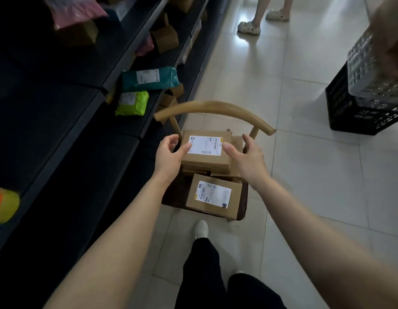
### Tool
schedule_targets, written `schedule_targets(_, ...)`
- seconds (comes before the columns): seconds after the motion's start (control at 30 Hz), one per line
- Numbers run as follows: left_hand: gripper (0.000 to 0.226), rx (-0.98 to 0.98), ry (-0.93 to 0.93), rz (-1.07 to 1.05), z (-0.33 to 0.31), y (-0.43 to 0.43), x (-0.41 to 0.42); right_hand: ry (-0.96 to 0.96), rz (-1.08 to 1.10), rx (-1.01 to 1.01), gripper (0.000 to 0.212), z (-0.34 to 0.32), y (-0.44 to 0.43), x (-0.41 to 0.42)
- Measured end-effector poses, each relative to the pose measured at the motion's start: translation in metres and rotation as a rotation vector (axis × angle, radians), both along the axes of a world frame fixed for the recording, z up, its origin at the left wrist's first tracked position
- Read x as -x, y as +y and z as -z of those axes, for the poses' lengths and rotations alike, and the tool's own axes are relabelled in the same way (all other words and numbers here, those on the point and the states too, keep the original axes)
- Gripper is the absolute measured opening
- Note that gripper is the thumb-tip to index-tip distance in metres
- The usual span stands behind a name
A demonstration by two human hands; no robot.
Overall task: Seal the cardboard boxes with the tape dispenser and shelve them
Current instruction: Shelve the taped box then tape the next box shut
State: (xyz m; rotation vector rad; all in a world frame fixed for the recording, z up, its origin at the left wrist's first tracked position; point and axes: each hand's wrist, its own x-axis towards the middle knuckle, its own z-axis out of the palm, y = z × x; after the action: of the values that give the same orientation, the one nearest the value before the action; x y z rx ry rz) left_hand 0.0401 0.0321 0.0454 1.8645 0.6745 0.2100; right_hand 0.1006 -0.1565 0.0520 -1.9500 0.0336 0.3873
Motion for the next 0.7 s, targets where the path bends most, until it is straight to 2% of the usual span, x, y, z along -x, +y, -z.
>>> schedule_targets(0.27,0.056,0.028,0.166,0.048,0.084,0.041,-0.063,0.128,0.062,0.027,0.089,0.082,0.034,-0.053)
schedule_targets(0.43,0.076,0.068,0.294,0.079,0.128,0.050,-0.090,0.134,0.082,0.057,0.070,0.121,0.043,-0.073)
schedule_targets(0.5,0.081,0.116,0.354,0.088,0.140,0.053,-0.098,0.159,0.084,0.056,0.076,0.132,0.047,-0.080)
schedule_targets(0.57,0.082,0.182,0.397,0.089,0.150,0.056,-0.105,0.222,0.101,0.049,0.088,0.139,0.052,-0.085)
schedule_targets(0.7,0.061,0.273,0.442,0.094,0.159,0.058,-0.116,0.278,0.098,0.005,0.073,0.153,0.055,-0.093)
